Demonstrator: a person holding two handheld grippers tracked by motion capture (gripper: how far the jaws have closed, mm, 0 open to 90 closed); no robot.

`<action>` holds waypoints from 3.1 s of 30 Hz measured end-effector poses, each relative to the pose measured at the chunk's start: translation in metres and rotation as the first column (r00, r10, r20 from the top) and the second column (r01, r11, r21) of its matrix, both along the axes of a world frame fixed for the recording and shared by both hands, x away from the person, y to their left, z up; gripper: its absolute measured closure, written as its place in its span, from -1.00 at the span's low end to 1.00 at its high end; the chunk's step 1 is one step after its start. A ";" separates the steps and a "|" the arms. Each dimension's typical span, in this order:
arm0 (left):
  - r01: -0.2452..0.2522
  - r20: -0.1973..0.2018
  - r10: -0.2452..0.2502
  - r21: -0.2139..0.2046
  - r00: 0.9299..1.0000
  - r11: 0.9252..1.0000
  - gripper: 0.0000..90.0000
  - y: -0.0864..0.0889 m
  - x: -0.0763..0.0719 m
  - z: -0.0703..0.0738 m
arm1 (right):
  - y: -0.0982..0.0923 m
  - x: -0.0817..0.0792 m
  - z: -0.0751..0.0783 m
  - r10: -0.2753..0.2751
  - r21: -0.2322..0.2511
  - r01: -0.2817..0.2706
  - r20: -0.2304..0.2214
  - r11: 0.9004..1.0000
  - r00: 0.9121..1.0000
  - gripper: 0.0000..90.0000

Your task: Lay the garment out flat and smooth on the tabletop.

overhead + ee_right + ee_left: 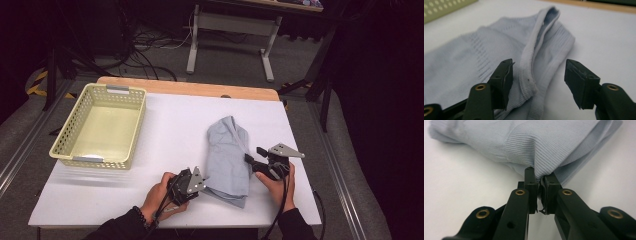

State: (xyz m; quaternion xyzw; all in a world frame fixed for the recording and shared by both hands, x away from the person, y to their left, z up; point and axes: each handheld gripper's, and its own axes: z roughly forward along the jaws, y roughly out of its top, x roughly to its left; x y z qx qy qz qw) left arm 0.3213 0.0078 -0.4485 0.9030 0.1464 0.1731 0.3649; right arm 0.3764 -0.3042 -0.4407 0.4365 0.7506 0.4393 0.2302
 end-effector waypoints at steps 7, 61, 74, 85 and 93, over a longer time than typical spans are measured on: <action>0.005 0.000 -0.005 0.022 1.000 1.000 0.88 0.012 -0.010 -0.003 | 0.017 -0.009 -0.006 0.092 -0.015 -0.094 -0.068 0.995 0.993 0.51; -0.088 -0.106 0.066 -0.212 0.992 0.973 -0.60 0.025 -0.001 0.005 | 0.021 -0.043 -0.017 0.126 0.001 -0.129 -0.208 0.992 0.970 -0.12; -0.048 -0.295 0.008 -0.128 0.956 0.991 -0.08 0.004 0.014 -0.017 | 0.025 -0.035 -0.017 0.229 0.023 -0.231 -0.242 0.973 0.943 0.44; -0.054 -0.216 0.031 -0.101 0.976 0.993 0.55 0.015 0.013 -0.009 | 0.038 -0.012 -0.014 0.300 -0.038 -0.309 -0.155 0.950 0.941 0.56; -0.134 -0.190 0.114 -0.096 0.975 0.986 0.62 0.045 0.025 -0.003 | 0.076 0.018 -0.009 0.304 -0.106 -0.313 -0.093 0.944 0.948 0.56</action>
